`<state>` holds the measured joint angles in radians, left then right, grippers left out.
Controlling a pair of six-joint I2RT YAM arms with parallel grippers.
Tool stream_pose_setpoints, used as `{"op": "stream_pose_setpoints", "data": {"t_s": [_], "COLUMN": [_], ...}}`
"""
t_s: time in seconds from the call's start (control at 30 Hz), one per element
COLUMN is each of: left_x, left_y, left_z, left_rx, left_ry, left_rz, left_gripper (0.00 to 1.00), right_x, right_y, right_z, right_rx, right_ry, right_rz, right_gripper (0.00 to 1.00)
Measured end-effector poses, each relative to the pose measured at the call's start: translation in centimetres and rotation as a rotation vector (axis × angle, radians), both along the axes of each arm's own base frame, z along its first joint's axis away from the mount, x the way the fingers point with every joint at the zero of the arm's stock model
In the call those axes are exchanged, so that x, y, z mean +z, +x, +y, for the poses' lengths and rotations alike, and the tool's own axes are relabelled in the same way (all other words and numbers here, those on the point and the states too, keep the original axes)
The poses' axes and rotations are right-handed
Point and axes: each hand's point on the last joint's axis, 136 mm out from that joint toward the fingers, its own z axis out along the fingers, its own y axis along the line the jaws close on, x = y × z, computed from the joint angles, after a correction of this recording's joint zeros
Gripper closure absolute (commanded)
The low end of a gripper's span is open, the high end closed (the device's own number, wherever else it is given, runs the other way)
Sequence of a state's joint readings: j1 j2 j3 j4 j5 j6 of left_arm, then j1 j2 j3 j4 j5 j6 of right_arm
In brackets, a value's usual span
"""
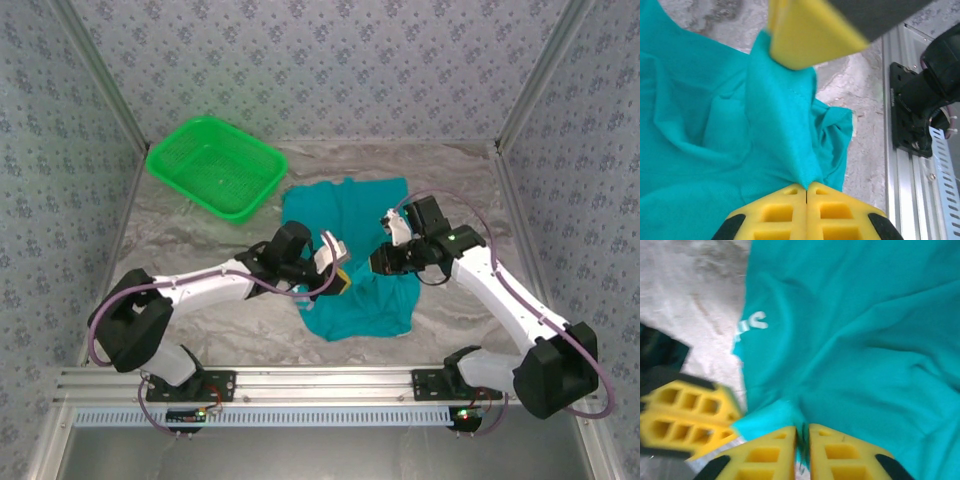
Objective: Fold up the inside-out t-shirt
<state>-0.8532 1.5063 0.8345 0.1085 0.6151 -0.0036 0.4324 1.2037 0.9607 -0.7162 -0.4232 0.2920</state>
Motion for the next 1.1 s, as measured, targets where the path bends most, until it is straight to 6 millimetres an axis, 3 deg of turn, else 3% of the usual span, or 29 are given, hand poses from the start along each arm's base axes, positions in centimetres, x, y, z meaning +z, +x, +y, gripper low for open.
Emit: {"op": "stream_pose_setpoints", "data": {"t_s": [0.17,0.33,0.5,0.7,0.97,1.0,1.1], "left_x": [-2.1,-4.7,-6.8,-7.2,-8.1,-8.1,-8.2], "left_y": [-0.1,0.7,2.2,3.5,4.2,4.2,4.1], "left_z": [0.2,0.7,1.8,2.4,3.5,3.5,3.5], "left_rx": [0.007,0.06,0.137,0.202,0.253,0.256,0.263], "left_ry": [0.041,0.109,0.162,0.174,0.19,0.189,0.183], "left_rz": [0.04,0.094,0.145,0.155,0.169,0.171,0.174], "left_gripper": [1.0,0.98,0.98,0.98,0.96,0.95,0.93], "right_x": [-1.7,-1.5,-1.2,-6.6,-10.4,-10.6,-10.8], "right_y": [-0.5,-1.3,-3.5,-5.6,-3.1,-2.7,-2.0], "right_z": [-1.0,-2.5,-1.4,1.1,0.7,0.6,0.3], "right_rx": [-0.022,-0.085,-0.052,0.001,-0.082,-0.092,-0.115], "right_ry": [-0.117,-0.169,-0.135,-0.219,-0.363,-0.381,-0.415], "right_rz": [-0.071,-0.148,-0.177,-0.064,0.003,0.0,-0.012], "right_gripper": [0.72,0.68,0.67,0.59,0.59,0.61,0.9]}}
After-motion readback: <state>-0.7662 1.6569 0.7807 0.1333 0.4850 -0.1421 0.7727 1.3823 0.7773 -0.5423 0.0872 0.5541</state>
